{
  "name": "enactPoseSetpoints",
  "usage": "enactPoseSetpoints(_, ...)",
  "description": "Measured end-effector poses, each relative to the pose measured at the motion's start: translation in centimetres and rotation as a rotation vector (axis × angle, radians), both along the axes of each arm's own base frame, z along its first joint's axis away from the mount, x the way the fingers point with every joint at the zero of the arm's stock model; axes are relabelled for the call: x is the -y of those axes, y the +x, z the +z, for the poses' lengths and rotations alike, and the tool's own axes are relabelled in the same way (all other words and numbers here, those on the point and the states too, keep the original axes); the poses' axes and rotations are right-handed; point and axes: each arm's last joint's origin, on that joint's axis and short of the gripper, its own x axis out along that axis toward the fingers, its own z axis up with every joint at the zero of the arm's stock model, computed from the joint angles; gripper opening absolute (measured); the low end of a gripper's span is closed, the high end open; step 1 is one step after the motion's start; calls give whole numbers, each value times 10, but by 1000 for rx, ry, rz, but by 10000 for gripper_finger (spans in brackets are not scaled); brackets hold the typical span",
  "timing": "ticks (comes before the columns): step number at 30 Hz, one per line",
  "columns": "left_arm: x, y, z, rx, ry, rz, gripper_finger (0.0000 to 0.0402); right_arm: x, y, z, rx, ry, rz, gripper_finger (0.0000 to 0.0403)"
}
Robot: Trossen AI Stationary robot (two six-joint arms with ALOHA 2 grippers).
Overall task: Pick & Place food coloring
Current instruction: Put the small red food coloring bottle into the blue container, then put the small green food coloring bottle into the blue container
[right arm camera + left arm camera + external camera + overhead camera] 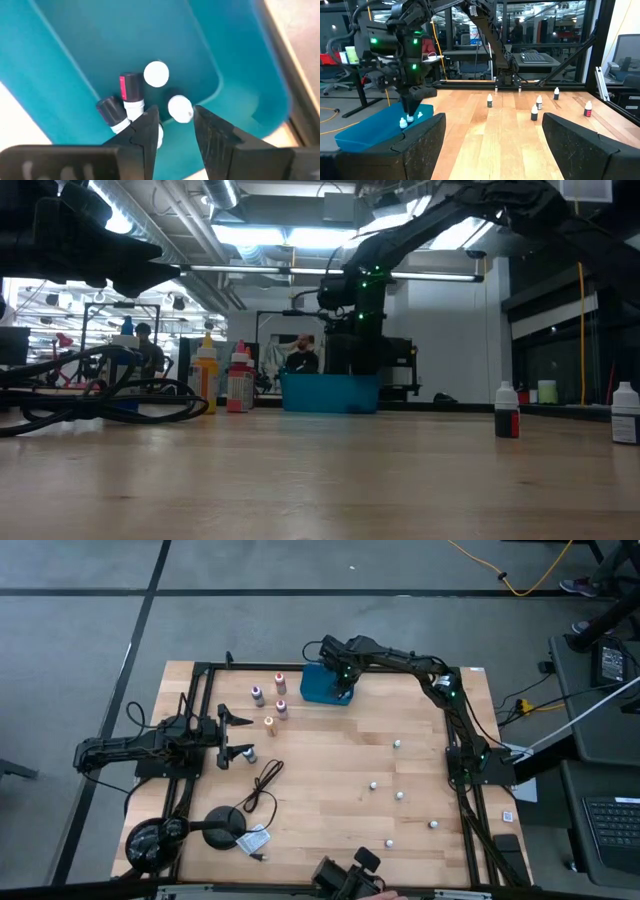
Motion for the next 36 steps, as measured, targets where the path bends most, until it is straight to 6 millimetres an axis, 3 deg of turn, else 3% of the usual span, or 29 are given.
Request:
enactPoseSetpoints(10,0,0,0,0,0,0,327,-7,-9,40,68,-39,-15,136)
enactPoseSetpoints(17,0,0,0,0,0,0,327,-23,-15,68,129,-46,-60,214)
enactPoseSetpoints(23,0,0,0,0,0,0,329,-54,-27,73,129,-7,-137,264)
enactPoseSetpoints(28,0,0,0,1,0,0,327,-87,-55,69,102,44,-266,269)
enactPoseSetpoints(36,0,0,0,0,0,0,327,-141,-101,64,95,68,-306,269)
